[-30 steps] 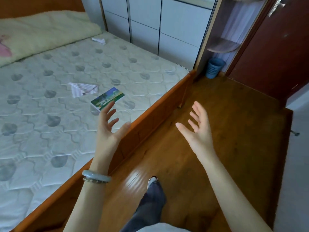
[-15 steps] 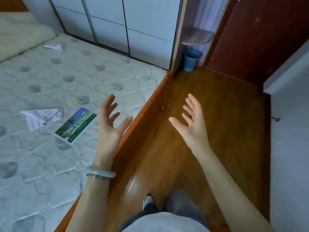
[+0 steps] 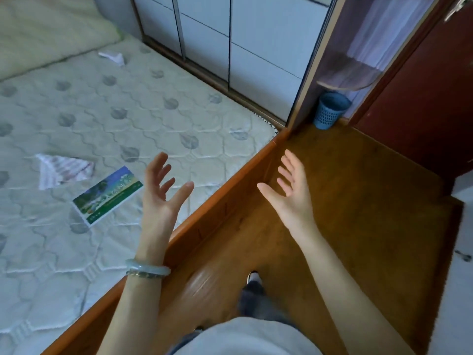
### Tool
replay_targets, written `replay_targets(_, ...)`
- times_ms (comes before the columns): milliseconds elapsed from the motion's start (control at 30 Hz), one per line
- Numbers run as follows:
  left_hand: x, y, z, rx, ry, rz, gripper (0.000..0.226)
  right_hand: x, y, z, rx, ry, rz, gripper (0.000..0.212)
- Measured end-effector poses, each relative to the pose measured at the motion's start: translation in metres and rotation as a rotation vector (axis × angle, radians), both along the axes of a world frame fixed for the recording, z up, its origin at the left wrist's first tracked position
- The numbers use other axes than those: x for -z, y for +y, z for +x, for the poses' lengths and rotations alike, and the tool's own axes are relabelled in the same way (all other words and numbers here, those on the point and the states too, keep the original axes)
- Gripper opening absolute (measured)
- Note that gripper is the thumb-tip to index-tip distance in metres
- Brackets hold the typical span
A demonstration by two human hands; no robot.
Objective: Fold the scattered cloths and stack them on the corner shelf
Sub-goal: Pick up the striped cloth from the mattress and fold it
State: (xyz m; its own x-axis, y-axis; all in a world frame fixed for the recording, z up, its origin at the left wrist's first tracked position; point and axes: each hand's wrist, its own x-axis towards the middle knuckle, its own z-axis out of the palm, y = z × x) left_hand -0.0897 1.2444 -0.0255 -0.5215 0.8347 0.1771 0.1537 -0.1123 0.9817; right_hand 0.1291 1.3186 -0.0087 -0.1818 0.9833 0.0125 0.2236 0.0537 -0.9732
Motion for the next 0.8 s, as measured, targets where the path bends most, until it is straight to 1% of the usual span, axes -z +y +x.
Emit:
replay_targets(167,-0.008,0.045,0.017,-0.179,0.011,-0.005,0.076,-0.008,0.08,0.004,-0.178,0.037,-0.026,0.082)
replay_targets(300,-0.009,0.051,0.014,-0.318,0.001,-0.002,0.069,-0.003,0.117,-0.017,-0.342,0.06,-0.061,0.079)
replay_targets(367,-0.008,0.048,0.005,-0.384,0.012,0.001,0.067,0.0,0.127,-0.032,-0.416,0.07,-0.061,0.079)
replay_targets(533,-0.006,0.041,-0.014,-0.516,0.016,0.012,0.071,0.005,0.143,-0.072,-0.593,0.055,-0.051,0.078)
replay_targets(700,-0.003,0.041,-0.035,-0.587,0.014,0.02,0.068,0.008,0.154,-0.115,-0.669,0.057,-0.043,0.078)
replay_targets(800,-0.001,0.042,-0.064,-0.626,0.024,0.021,0.07,0.008,0.159,-0.146,-0.695,0.058,-0.029,0.078)
